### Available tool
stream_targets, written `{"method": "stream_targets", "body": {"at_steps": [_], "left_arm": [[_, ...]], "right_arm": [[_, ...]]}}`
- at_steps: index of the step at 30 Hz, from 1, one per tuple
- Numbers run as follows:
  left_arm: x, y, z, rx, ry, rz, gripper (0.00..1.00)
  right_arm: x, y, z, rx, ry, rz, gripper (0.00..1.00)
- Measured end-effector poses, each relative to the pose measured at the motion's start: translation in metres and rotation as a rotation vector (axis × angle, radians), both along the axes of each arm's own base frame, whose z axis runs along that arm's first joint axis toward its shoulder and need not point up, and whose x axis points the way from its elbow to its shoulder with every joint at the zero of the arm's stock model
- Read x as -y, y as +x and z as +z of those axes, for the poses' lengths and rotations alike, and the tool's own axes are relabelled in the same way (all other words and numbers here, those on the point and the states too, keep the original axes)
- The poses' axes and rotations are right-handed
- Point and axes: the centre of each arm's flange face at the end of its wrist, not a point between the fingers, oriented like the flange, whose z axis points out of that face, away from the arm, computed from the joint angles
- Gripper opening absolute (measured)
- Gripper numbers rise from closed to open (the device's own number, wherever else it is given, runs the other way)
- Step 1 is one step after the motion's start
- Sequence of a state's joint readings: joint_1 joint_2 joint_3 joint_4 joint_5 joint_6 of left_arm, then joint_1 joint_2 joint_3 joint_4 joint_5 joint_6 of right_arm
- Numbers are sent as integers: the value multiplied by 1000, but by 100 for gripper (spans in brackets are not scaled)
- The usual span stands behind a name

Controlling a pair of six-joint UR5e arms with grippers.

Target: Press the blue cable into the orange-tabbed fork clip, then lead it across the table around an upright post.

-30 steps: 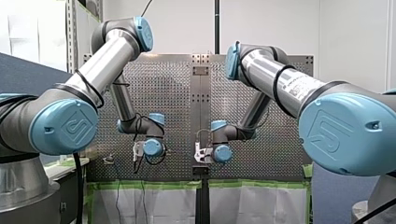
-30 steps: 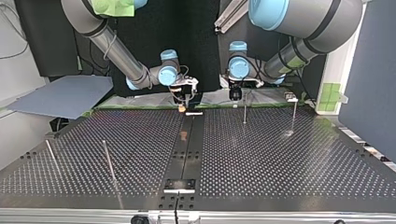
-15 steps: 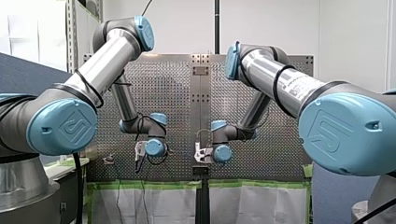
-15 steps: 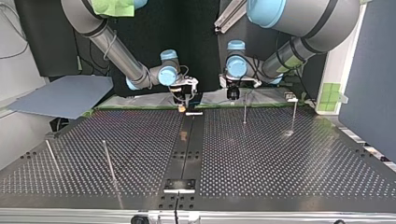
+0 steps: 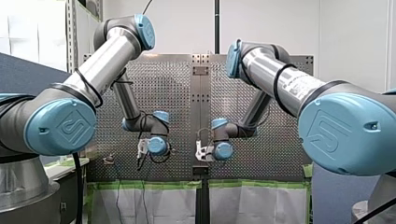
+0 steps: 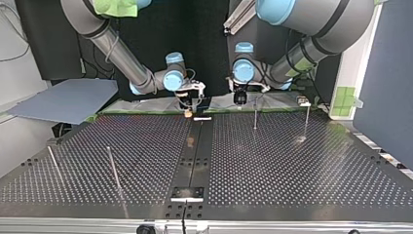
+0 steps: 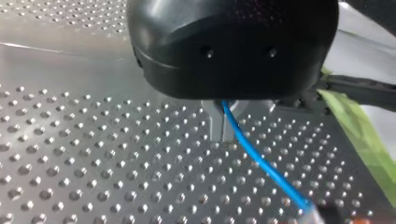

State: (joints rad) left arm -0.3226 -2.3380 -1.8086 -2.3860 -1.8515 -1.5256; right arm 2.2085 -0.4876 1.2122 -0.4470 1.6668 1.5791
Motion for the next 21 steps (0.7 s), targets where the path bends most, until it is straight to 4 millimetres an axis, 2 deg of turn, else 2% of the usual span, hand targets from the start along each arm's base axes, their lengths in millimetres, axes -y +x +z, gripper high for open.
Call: {"method": "stream_targets", "body": {"at_steps": [4, 7, 21], "left_arm": [[6, -4, 3, -16, 27, -17, 0], [12, -7, 13, -11, 31, -29, 0], [30, -14, 84, 41, -55, -36, 0]], "right_arm": [[2, 0, 21, -5, -1, -3, 0], [4, 0, 42, -4, -8, -6, 0], [4, 6, 140, 38, -70, -8, 0]]}}
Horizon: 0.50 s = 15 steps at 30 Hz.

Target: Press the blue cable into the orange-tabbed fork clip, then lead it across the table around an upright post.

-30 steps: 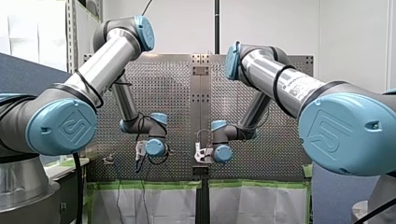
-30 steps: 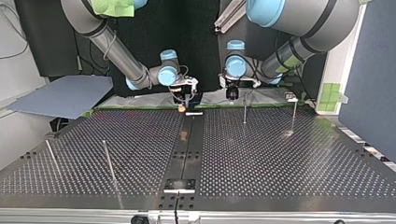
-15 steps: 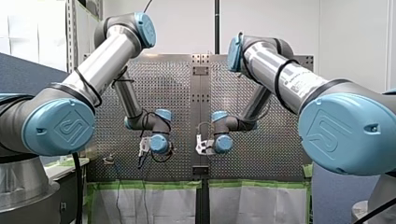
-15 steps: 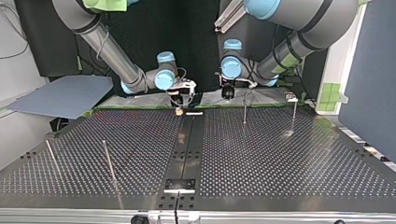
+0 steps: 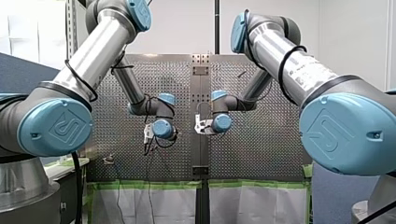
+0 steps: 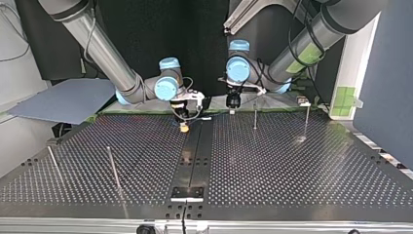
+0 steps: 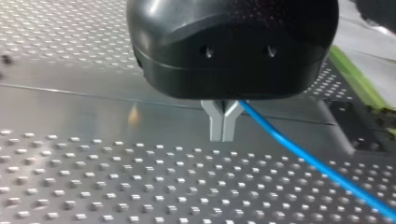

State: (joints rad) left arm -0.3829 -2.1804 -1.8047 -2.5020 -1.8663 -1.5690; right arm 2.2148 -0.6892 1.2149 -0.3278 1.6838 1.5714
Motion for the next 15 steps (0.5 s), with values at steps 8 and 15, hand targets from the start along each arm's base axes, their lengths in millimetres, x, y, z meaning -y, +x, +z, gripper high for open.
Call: {"method": "stream_targets", "body": {"at_steps": [8, 15], "left_arm": [[-2, -5, 43, 19, -20, 25, 0], [-3, -3, 82, 78, -85, 36, 0]], "right_arm": [[-3, 0, 55, 30, -37, -2, 0], [-7, -3, 102, 56, -75, -3, 0]]}}
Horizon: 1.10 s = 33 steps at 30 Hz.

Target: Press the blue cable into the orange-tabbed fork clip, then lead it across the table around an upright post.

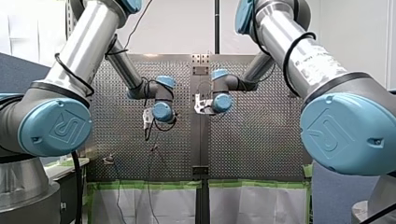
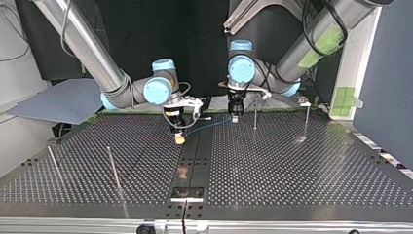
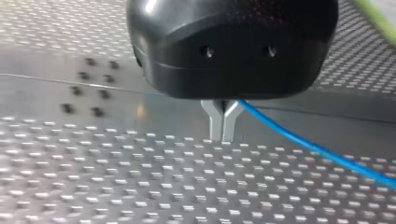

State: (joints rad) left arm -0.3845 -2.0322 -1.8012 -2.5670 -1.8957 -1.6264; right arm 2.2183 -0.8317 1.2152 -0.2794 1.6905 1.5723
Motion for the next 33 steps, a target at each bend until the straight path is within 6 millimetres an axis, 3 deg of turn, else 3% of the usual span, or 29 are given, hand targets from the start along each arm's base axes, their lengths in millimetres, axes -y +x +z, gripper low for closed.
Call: {"method": "stream_targets", "body": {"at_steps": [10, 17, 26, 33], "left_arm": [[3, 9, 67, 87, -64, 4, 0], [2, 10, 125, 173, -130, 4, 0], [0, 4, 200, 251, -165, 0, 0], [2, 3, 218, 270, -175, -4, 0]], "right_arm": [[-10, -4, 74, 59, -77, 5, 0], [-17, -11, 124, 96, -137, 3, 0], [-20, -20, 158, 122, -176, -6, 0], [-23, -28, 181, 141, -201, -14, 0]]}}
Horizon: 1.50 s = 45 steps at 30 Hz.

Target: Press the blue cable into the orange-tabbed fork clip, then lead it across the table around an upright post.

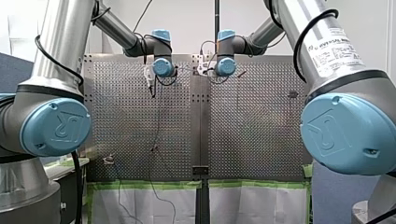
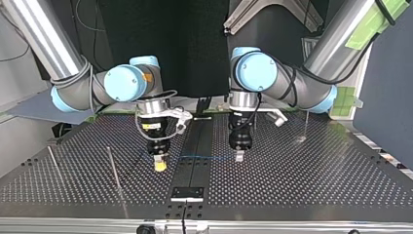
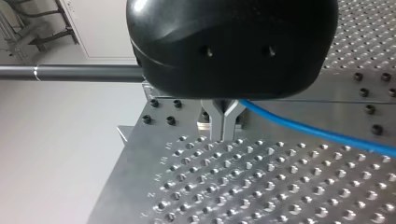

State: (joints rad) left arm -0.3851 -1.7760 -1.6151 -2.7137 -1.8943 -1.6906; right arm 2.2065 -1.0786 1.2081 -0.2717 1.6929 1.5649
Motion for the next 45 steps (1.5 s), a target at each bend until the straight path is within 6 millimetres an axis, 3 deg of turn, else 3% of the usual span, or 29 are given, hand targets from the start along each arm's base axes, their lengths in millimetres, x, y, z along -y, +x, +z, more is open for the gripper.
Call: {"method": "stream_targets", "body": {"at_steps": [10, 26, 39, 45], "left_arm": [[3, 5, 23, 14, -5, -4, 0], [11, 16, 85, 60, -18, -44, 0], [19, 20, 88, 61, -46, -102, 0], [34, 29, 79, 24, -29, -126, 0]], "right_arm": [[0, -13, 37, 27, -26, -14, 0], [6, -50, 83, 64, -48, -62, 0], [21, -86, 91, 48, -12, -120, 0], [28, -102, 94, 40, -2, -147, 0]]}}
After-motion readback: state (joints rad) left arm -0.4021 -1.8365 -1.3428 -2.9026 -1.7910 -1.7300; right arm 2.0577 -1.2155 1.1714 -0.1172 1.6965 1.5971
